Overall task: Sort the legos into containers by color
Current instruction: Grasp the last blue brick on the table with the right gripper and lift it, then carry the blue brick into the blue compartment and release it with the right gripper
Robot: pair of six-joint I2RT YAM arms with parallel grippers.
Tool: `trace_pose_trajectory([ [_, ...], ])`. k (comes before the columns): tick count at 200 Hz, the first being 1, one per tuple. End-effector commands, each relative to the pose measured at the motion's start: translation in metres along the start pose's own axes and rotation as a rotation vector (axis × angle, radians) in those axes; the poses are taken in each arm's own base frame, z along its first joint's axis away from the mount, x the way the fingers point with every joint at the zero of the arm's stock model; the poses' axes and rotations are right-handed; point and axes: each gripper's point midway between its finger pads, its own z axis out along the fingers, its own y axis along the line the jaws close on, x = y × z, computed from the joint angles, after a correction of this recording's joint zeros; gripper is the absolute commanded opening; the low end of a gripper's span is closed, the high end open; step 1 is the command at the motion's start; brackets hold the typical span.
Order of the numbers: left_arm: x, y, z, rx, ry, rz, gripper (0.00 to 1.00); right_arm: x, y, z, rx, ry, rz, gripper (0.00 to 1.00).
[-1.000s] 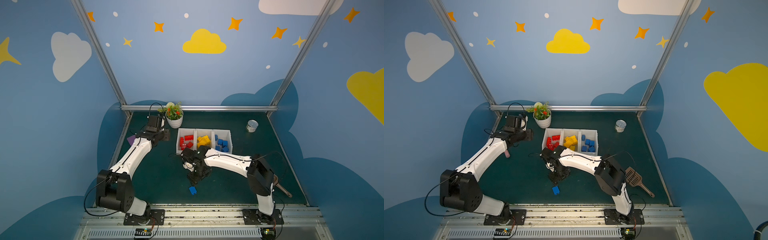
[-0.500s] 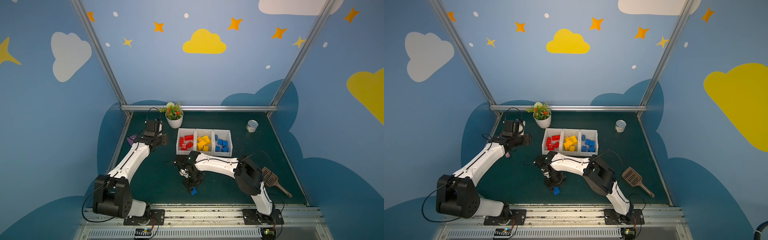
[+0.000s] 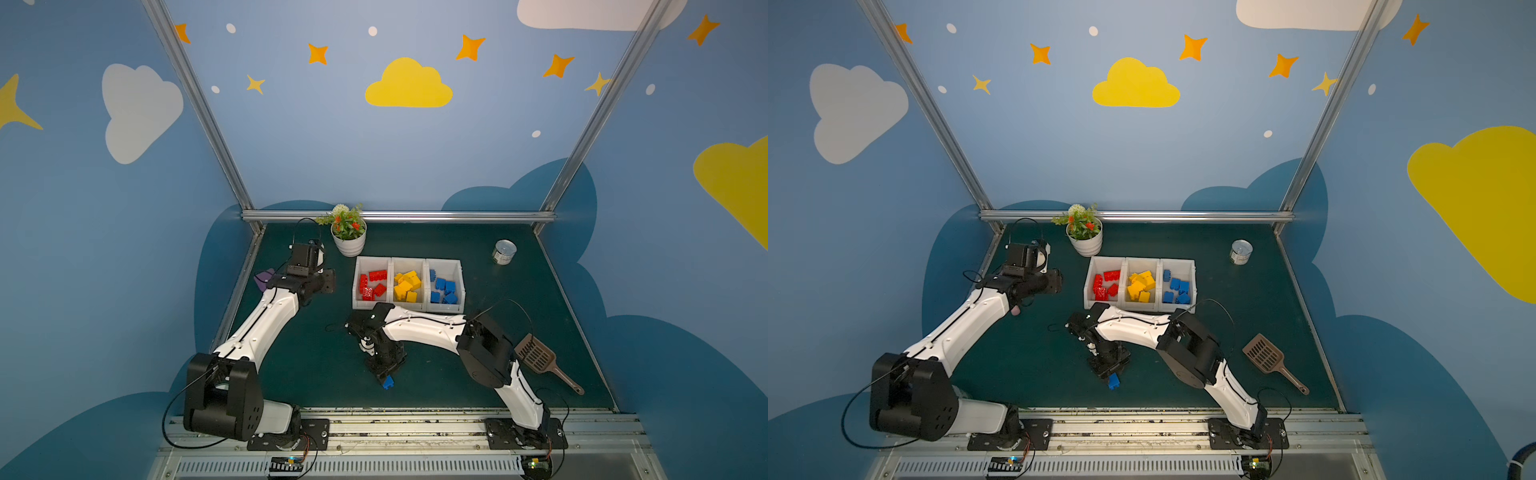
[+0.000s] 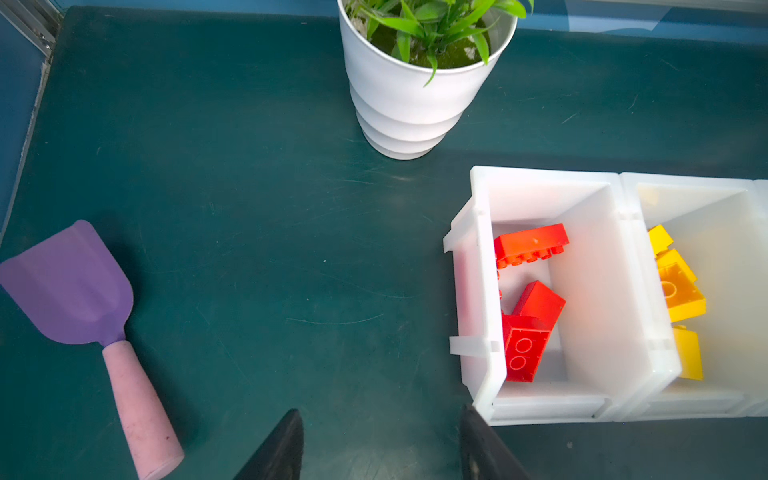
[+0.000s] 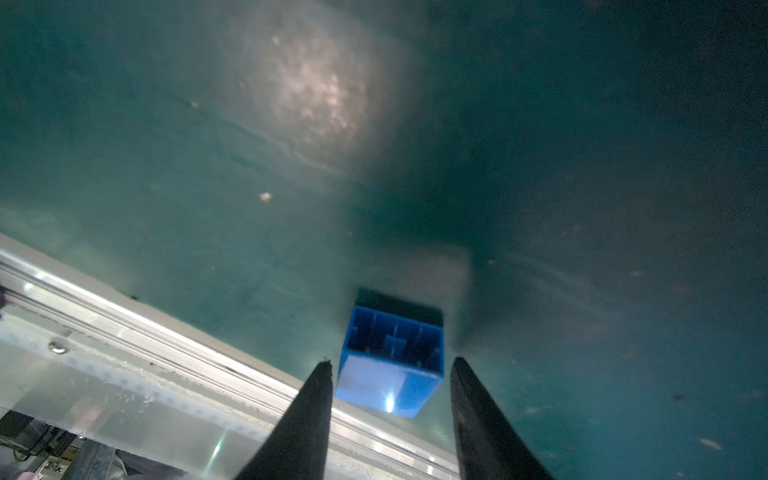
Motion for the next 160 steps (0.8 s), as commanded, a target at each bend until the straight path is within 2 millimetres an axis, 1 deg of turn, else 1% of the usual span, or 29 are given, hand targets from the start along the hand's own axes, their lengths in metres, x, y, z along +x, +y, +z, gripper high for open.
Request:
trace_pose_trajectory([
  [1, -0.003, 0.000, -0.004, 0.006, -0.019, 0.009, 0.60, 0.003, 0.000, 0.004, 0.018, 0.037, 0.010, 0.43],
  [33, 0.000, -0.001, -0.002, 0.007, -0.012, 0.011, 0.60, 0.003, 0.000, 0.004, 0.017, 0.040, 0.009, 0.32],
  [59, 0.000, 0.000, -0.001, 0.007, -0.012, 0.011, 0.60, 0.003, 0.000, 0.002, 0.023, 0.038, 0.011, 0.31],
  [92, -0.001, -0.001, -0.002, 0.008, -0.015, 0.012, 0.61, 0.001, -0.003, -0.006, 0.038, 0.013, 0.003, 0.30],
  [129, 0.000, -0.002, -0.002, 0.013, -0.009, 0.007, 0.61, -0.003, -0.012, -0.032, 0.047, -0.054, -0.004, 0.30],
  [141, 0.001, -0.002, -0.002, 0.015, -0.007, 0.006, 0.61, -0.006, -0.019, -0.045, 0.046, -0.082, 0.005, 0.30],
  [160, 0.001, -0.002, -0.002, 0.017, -0.006, 0.003, 0.61, -0.010, -0.035, -0.065, 0.052, -0.129, 0.025, 0.31],
])
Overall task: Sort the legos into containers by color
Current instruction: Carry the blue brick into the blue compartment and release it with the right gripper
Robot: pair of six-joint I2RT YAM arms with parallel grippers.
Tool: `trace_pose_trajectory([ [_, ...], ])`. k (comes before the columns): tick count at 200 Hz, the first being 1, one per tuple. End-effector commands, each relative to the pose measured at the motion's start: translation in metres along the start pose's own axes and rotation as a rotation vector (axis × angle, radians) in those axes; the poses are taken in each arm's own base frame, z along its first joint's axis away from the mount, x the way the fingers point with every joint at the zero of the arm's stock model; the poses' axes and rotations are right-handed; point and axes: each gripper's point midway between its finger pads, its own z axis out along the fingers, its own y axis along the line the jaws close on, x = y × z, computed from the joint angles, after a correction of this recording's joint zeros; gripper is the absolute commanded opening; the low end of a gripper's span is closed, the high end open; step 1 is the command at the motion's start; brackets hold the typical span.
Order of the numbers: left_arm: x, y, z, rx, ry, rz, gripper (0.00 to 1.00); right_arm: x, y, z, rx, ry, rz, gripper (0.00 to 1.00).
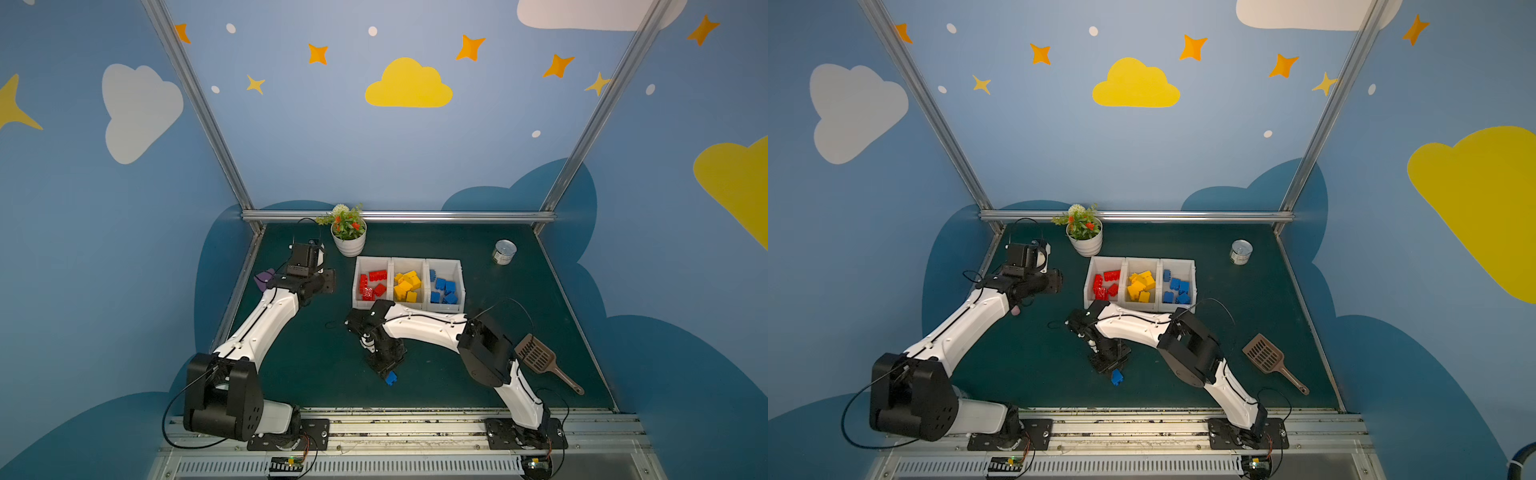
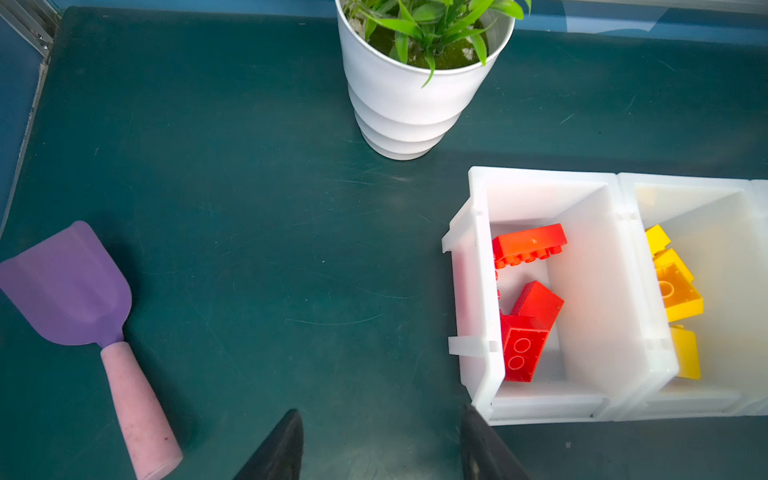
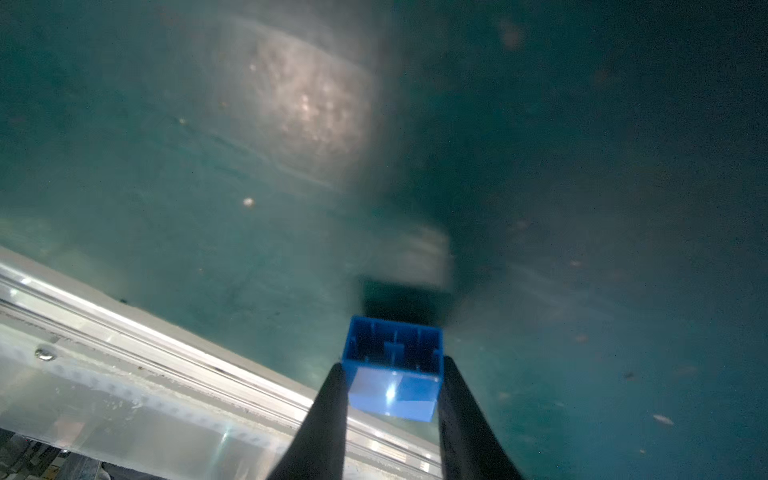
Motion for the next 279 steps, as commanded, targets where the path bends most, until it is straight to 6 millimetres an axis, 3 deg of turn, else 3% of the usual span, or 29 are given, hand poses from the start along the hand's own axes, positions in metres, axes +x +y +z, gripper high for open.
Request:
trace_pose_trajectory([
  [1, 0.002, -0.001, -0.002, 0.013, -0.005, 0.002, 0.61, -0.008, -0.020, -0.050, 0.009, -0.113, 0.011, 0.31],
  [24, 0.003, -0.002, -0.002, 0.016, -0.001, -0.001, 0.61, -0.014, -0.046, -0.071, 0.017, -0.162, 0.049, 0.31],
  [66, 0.005, -0.003, -0.002, 0.024, 0.003, -0.008, 0.61, -0.017, -0.088, -0.091, 0.033, -0.204, 0.105, 0.32],
  [122, 0.011, -0.005, -0.003, 0.040, 0.017, -0.026, 0.61, -0.033, -0.179, -0.136, 0.081, -0.324, 0.233, 0.33],
  [176, 0.018, -0.003, -0.007, 0.034, 0.018, -0.039, 0.61, -0.054, -0.253, -0.145, 0.075, -0.379, 0.349, 0.33],
  [206, 0.020, -0.001, -0.009, 0.028, 0.015, -0.042, 0.61, -0.063, -0.275, -0.146, 0.071, -0.387, 0.384, 0.38],
  [236, 0.022, 0.000, -0.011, 0.024, 0.013, -0.047, 0.61, -0.066, -0.285, -0.153, 0.068, -0.415, 0.407, 0.62],
  [279, 0.021, 0.000, -0.012, 0.022, 0.003, -0.049, 0.61, -0.063, -0.290, -0.163, 0.071, -0.447, 0.425, 0.76],
])
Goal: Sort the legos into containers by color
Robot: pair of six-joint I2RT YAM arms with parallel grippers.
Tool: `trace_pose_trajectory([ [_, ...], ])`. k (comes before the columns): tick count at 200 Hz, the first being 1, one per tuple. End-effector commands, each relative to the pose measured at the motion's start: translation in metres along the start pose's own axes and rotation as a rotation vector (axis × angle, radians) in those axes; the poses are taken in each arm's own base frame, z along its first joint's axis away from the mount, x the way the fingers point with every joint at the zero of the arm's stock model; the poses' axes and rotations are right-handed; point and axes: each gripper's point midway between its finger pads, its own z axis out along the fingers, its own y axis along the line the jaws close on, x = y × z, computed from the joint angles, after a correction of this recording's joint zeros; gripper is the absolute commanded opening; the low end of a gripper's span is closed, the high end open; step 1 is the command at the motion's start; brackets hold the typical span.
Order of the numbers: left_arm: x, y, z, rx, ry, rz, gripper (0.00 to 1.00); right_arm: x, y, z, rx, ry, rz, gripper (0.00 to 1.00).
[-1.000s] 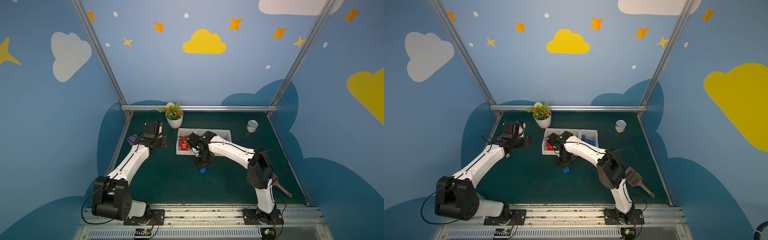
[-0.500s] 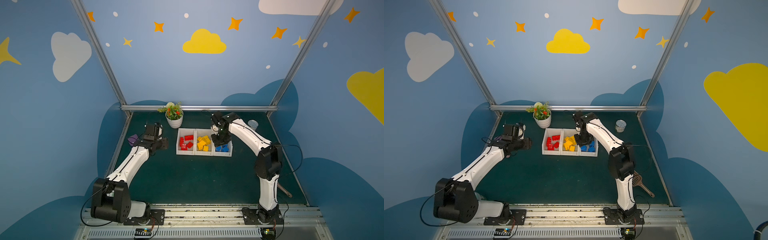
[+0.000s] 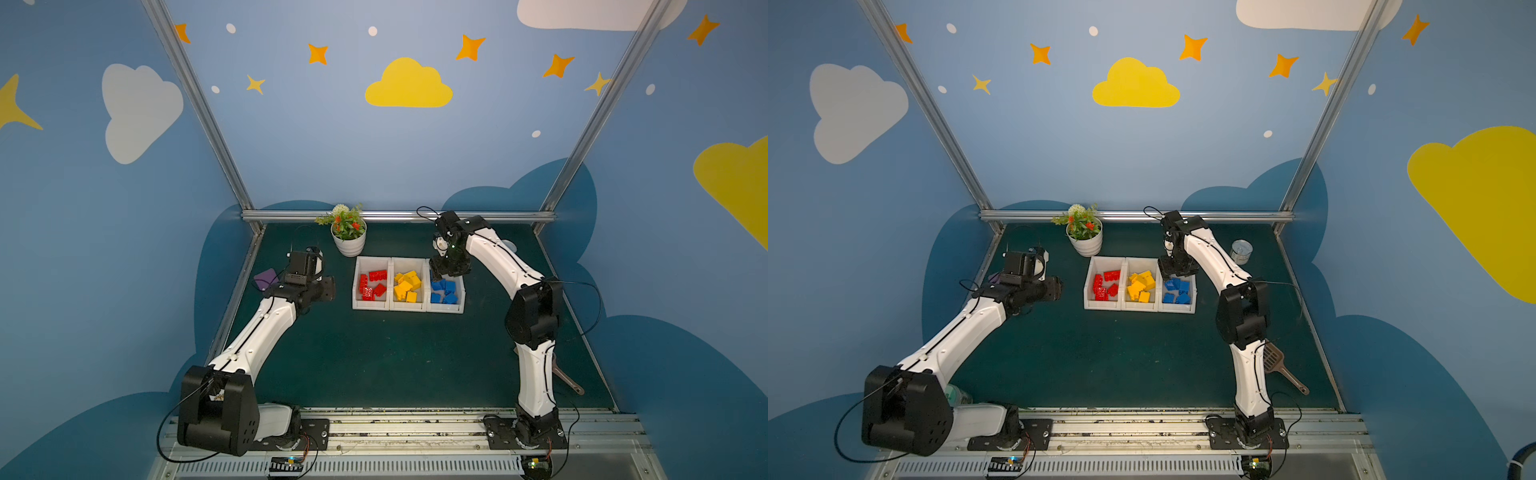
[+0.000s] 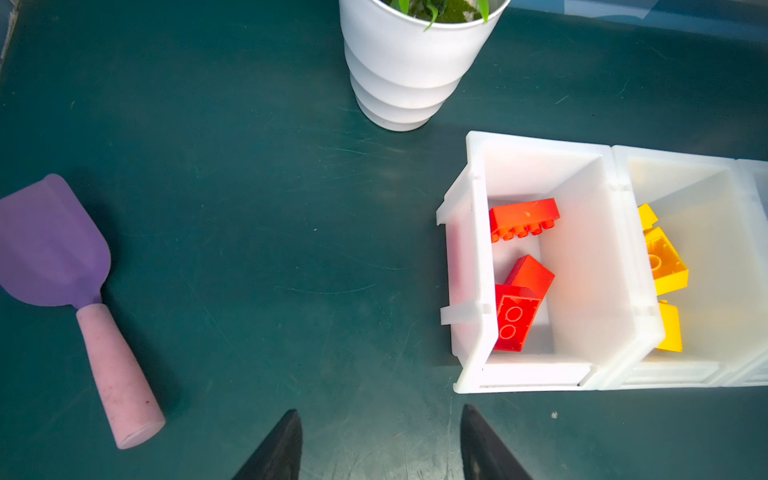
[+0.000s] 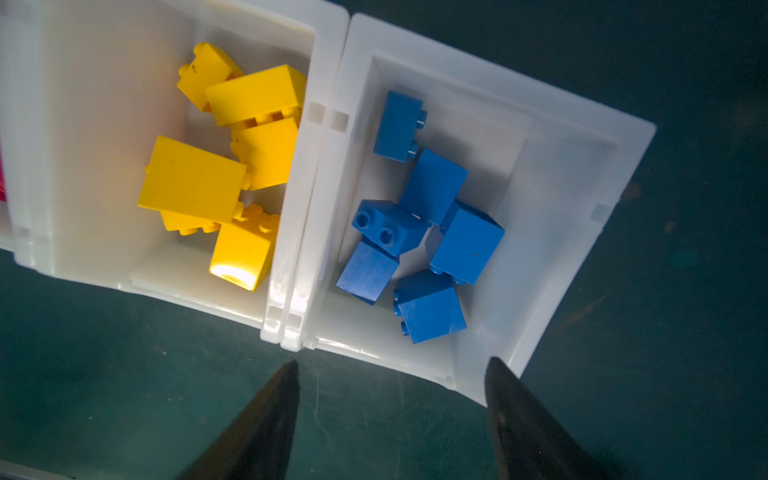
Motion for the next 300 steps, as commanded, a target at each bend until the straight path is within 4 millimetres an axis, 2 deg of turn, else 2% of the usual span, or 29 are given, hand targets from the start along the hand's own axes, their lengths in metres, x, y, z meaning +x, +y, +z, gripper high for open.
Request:
trace_pose_trajectory([
  [1, -0.001, 0.001, -0.005, -0.002, -0.016, -0.012, 0.61, -0.007, -0.002, -0.015, -0.007, -0.042, 0.010, 0.77],
  [70, -0.003, 0.004, -0.005, -0.010, -0.030, -0.020, 0.63, -0.006, -0.009, -0.031, -0.003, -0.089, 0.030, 0.80],
  [119, -0.007, 0.009, -0.007, -0.022, -0.053, -0.038, 0.64, -0.001, -0.021, -0.041, 0.019, -0.108, 0.036, 0.81],
  [125, -0.008, 0.010, -0.007, -0.023, -0.059, -0.041, 0.65, 0.001, -0.025, -0.041, 0.040, -0.108, 0.041, 0.85],
  [133, -0.010, 0.011, -0.008, -0.028, -0.070, -0.042, 0.75, 0.001, -0.034, -0.044, 0.074, -0.126, 0.059, 0.87],
  [140, -0.011, 0.014, -0.009, -0.043, -0.080, -0.042, 0.89, 0.001, -0.042, -0.049, 0.109, -0.157, 0.081, 0.88],
  [142, -0.011, 0.015, -0.009, -0.048, -0.083, -0.044, 0.96, 0.000, -0.044, -0.049, 0.116, -0.168, 0.087, 0.88],
  [145, -0.012, 0.017, -0.009, -0.057, -0.089, -0.046, 0.99, 0.000, -0.048, -0.053, 0.124, -0.192, 0.096, 0.88],
  [168, -0.018, 0.037, -0.016, -0.162, -0.175, -0.052, 0.99, -0.002, -0.062, -0.074, 0.118, -0.384, 0.136, 0.88],
  [189, -0.020, 0.056, -0.023, -0.246, -0.324, -0.043, 0.99, 0.005, -0.084, -0.091, 0.160, -0.574, 0.154, 0.88],
  [206, -0.016, 0.069, -0.025, -0.292, -0.436, -0.009, 0.99, 0.015, -0.106, -0.094, 0.222, -0.730, 0.133, 0.88],
  [227, 0.001, 0.083, -0.016, -0.344, -0.511, 0.034, 0.99, 0.035, -0.135, -0.083, 0.294, -0.909, 0.145, 0.88],
  [243, 0.018, 0.094, 0.001, -0.370, -0.466, 0.014, 0.99, 0.053, -0.159, -0.062, 0.321, -0.948, 0.218, 0.88],
  [246, 0.021, 0.096, 0.005, -0.371, -0.452, 0.008, 0.99, 0.061, -0.163, -0.049, 0.317, -0.920, 0.231, 0.88],
  [256, 0.030, 0.101, 0.019, -0.372, -0.406, -0.015, 0.99, 0.071, -0.177, -0.026, 0.312, -0.860, 0.274, 0.88],
  [271, 0.024, 0.099, 0.028, -0.360, -0.390, 0.016, 0.99, 0.086, -0.198, 0.005, 0.330, -0.776, 0.361, 0.89],
  [274, 0.021, 0.097, 0.028, -0.353, -0.403, 0.018, 0.99, 0.085, -0.200, 0.010, 0.324, -0.777, 0.337, 0.96],
  [276, 0.019, 0.096, 0.028, -0.346, -0.417, 0.019, 0.99, 0.082, -0.202, 0.010, 0.321, -0.789, 0.339, 0.98],
  [287, 0.008, 0.097, 0.025, -0.317, -0.526, -0.018, 0.99, 0.079, -0.209, 0.014, 0.263, -0.789, 0.417, 0.99],
  [300, 0.018, 0.106, 0.039, -0.309, -0.489, -0.055, 0.99, 0.074, -0.196, 0.023, 0.176, -0.751, 0.376, 0.98],
])
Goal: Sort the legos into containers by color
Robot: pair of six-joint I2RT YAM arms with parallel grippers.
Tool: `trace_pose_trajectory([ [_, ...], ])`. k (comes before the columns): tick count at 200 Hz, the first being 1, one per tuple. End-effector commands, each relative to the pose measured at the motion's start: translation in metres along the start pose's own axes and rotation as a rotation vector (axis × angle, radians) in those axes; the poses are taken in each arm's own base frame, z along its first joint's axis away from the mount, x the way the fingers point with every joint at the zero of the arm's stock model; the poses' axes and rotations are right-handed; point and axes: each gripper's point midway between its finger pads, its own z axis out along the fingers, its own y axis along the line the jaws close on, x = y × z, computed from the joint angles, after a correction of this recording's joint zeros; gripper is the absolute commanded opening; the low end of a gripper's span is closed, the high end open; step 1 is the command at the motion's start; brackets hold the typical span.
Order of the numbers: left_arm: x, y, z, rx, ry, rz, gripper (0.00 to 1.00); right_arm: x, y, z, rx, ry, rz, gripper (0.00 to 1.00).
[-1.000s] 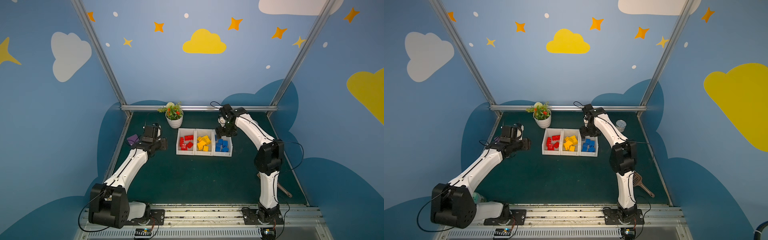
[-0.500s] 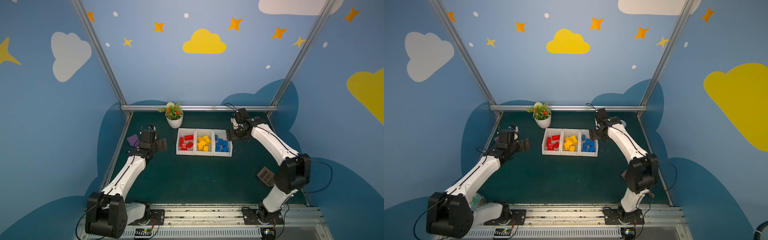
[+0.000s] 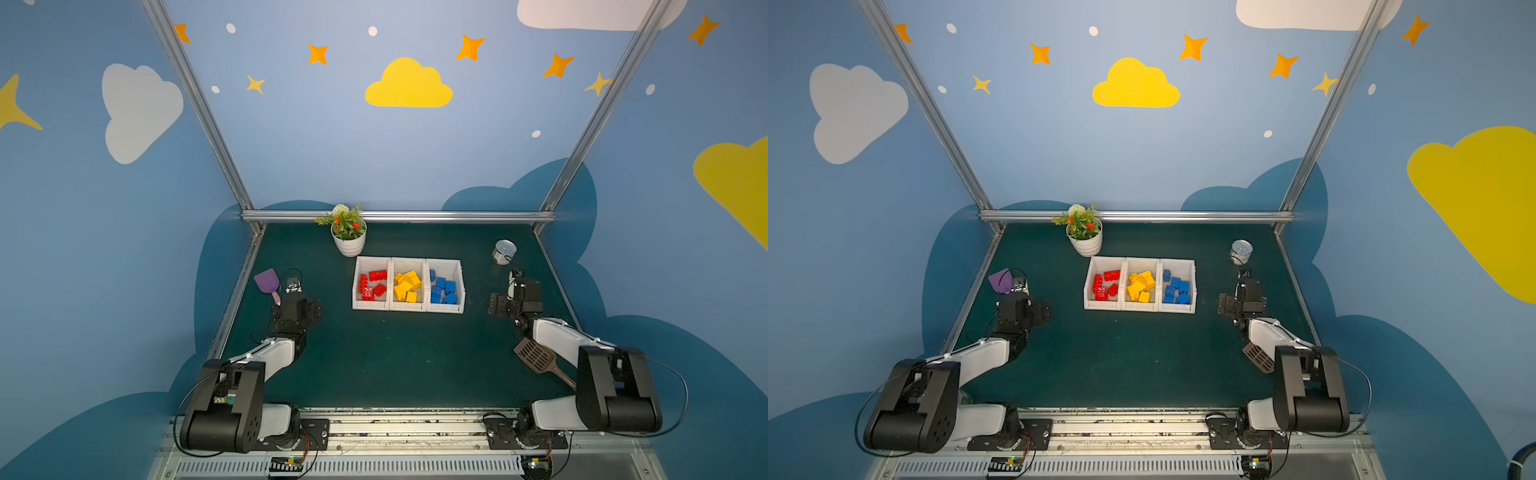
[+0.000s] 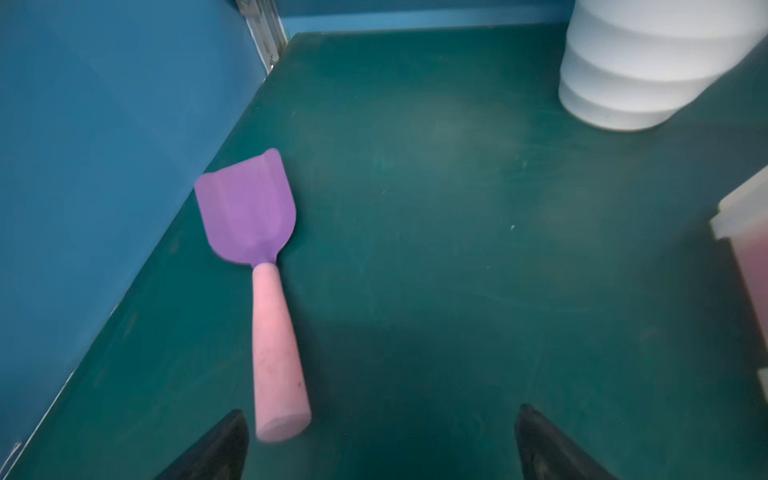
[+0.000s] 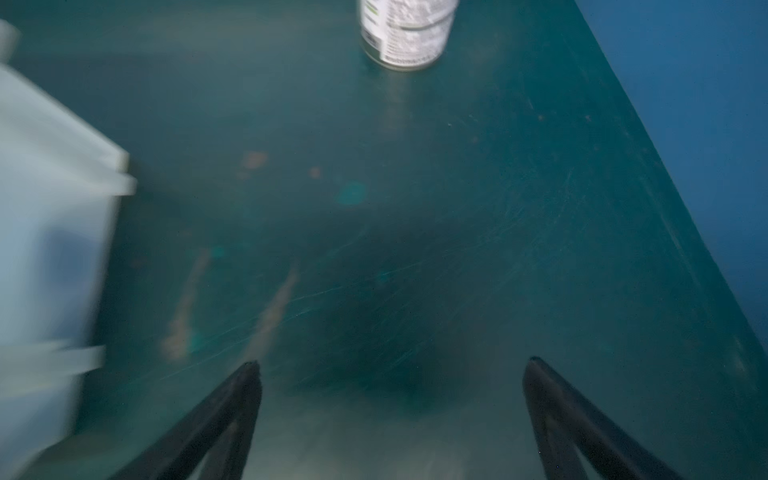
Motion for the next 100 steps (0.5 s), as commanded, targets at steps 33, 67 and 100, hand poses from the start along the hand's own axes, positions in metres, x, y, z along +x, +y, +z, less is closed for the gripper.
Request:
trace_pose_trajectory([
  [33, -0.018, -0.028, 0.024, 0.181, -0.119, -0.009, 0.99, -0.026, 0.017, -0.006, -0.141, -0.276, 0.055, 0.99],
  [67, -0.018, -0.031, 0.022, 0.203, -0.103, 0.012, 0.99, -0.025, 0.014, -0.003, -0.107, -0.195, 0.074, 0.99],
  [100, -0.019, -0.031, 0.021, 0.202, -0.112, 0.010, 0.99, -0.028, 0.015, -0.004, -0.097, -0.209, 0.062, 0.99],
])
